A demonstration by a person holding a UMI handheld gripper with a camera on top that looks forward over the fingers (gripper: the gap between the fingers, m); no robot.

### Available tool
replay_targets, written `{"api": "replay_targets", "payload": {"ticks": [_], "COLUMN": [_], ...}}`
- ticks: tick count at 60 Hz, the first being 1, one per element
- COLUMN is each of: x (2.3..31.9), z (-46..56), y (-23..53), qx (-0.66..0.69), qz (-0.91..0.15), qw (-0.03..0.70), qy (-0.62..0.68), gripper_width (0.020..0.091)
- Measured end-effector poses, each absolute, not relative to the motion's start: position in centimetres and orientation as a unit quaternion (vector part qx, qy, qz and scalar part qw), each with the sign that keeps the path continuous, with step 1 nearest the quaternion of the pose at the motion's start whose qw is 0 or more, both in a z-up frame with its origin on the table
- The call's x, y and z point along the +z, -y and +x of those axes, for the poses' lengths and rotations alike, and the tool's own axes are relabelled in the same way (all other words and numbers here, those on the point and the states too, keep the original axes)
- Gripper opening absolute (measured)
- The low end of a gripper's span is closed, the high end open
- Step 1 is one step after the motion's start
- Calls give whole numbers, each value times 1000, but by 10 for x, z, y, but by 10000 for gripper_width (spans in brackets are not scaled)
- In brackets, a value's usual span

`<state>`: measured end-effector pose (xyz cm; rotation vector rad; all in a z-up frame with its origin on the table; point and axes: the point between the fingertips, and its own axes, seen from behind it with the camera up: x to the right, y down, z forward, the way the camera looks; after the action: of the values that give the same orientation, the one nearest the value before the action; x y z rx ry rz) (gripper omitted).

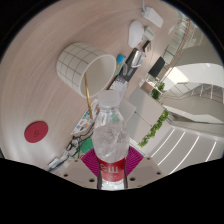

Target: Pour water

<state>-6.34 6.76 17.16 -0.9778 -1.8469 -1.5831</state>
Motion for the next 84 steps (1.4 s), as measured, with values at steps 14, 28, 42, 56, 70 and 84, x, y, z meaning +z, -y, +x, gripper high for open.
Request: {"api": "replay_targets", "payload": {"ticks": [14, 28, 42, 56, 70, 84], "x": [179, 216, 248, 148, 60, 31], "z": [-68, -57, -8, 28, 14, 15], "y": [-74, -79, -58, -46, -41, -25], "qx": [-611, -532, -98, 49, 71, 83], "qz": [-308, -495, -775, -789, -806, -829], "qw": [210, 366, 610, 609, 580, 544], "qy": [699, 582, 135, 64, 92, 97], "gripper_width": [287, 287, 328, 440, 464, 481]}}
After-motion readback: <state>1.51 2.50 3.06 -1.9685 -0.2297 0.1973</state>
